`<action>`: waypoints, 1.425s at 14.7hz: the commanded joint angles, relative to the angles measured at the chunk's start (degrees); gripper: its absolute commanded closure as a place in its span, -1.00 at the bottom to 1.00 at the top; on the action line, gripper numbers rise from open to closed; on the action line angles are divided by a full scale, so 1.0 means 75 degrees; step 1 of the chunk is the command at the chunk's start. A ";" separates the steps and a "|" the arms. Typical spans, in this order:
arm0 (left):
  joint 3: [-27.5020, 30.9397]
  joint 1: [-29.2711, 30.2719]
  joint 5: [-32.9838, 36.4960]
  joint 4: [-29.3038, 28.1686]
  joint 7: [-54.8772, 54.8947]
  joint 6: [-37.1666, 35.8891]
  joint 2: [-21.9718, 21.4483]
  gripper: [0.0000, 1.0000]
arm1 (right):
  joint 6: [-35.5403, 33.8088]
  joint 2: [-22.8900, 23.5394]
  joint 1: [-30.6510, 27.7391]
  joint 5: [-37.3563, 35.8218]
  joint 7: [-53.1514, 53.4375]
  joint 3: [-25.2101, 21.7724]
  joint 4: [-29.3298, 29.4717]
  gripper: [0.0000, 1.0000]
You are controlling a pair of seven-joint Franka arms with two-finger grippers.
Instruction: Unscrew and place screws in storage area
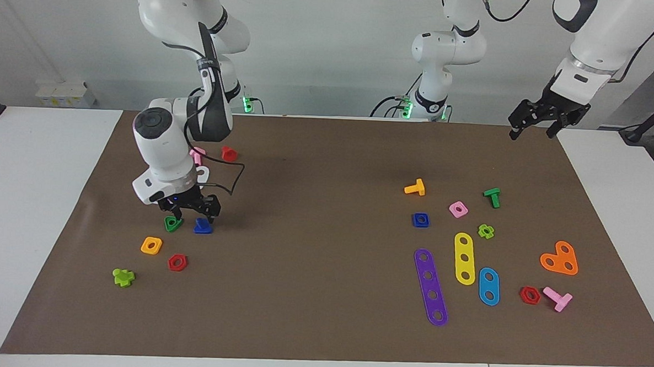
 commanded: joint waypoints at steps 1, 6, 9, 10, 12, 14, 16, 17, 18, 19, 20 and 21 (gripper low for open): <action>-0.0050 0.0070 0.0155 -0.0063 -0.0048 0.0045 -0.0048 -1.00 | -0.1213 -0.0542 -0.0069 0.0159 -0.0215 0.0097 0.0695 -0.97; -0.0050 0.0070 0.0155 -0.0063 -0.0048 0.0045 -0.0048 -1.00 | -0.2878 -0.1386 -0.0115 0.0159 -0.0238 0.0120 0.1609 -0.98; -0.0050 0.0070 0.0155 -0.0063 -0.0036 0.0045 -0.0048 -1.00 | -0.4131 -0.1317 -0.0186 0.0170 -0.0297 0.0050 0.2733 -1.00; -0.0050 0.0070 0.0155 -0.0063 -0.0048 0.0045 -0.0048 -1.00 | -0.4379 -0.1305 -0.0186 0.0182 -0.0297 0.0050 0.2933 -1.00; -0.0050 0.0070 0.0155 -0.0063 -0.0048 0.0045 -0.0048 -1.00 | -0.4755 -0.1410 -0.0210 0.0194 -0.0297 0.0050 0.3099 -1.00; -0.0050 0.0070 0.0155 -0.0063 -0.0048 0.0045 -0.0048 -1.00 | -0.4966 -0.1620 -0.0175 0.0182 -0.0308 0.0061 0.3030 -1.00; -0.0050 0.0070 0.0155 -0.0063 -0.0048 0.0045 -0.0048 -1.00 | -0.5119 -0.1715 -0.0163 0.0182 -0.0390 0.0062 0.2948 -1.00; -0.0050 0.0070 0.0155 -0.0063 -0.0036 0.0045 -0.0048 -1.00 | -0.5189 -0.1738 -0.0186 0.0182 -0.0564 0.0062 0.2878 -1.00; -0.0050 0.0070 0.0155 -0.0063 -0.0048 0.0045 -0.0048 -1.00 | -0.5213 -0.1820 -0.0198 0.0182 -0.0740 0.0062 0.2796 -1.00; -0.0050 0.0070 0.0155 -0.0063 -0.0048 0.0045 -0.0048 -1.00 | -0.5202 -0.1855 -0.0198 0.0194 -0.0800 0.0062 0.2714 -1.00; -0.0050 0.0070 0.0155 -0.0063 -0.0048 0.0045 -0.0048 -1.00 | -0.5190 -0.1856 -0.0198 0.0182 -0.0789 0.0062 0.2713 -1.00; -0.0050 0.0070 0.0155 -0.0063 -0.0048 0.0045 -0.0048 -1.00 | -0.5167 -0.1844 -0.0198 0.0182 -0.0754 0.0062 0.2713 -1.00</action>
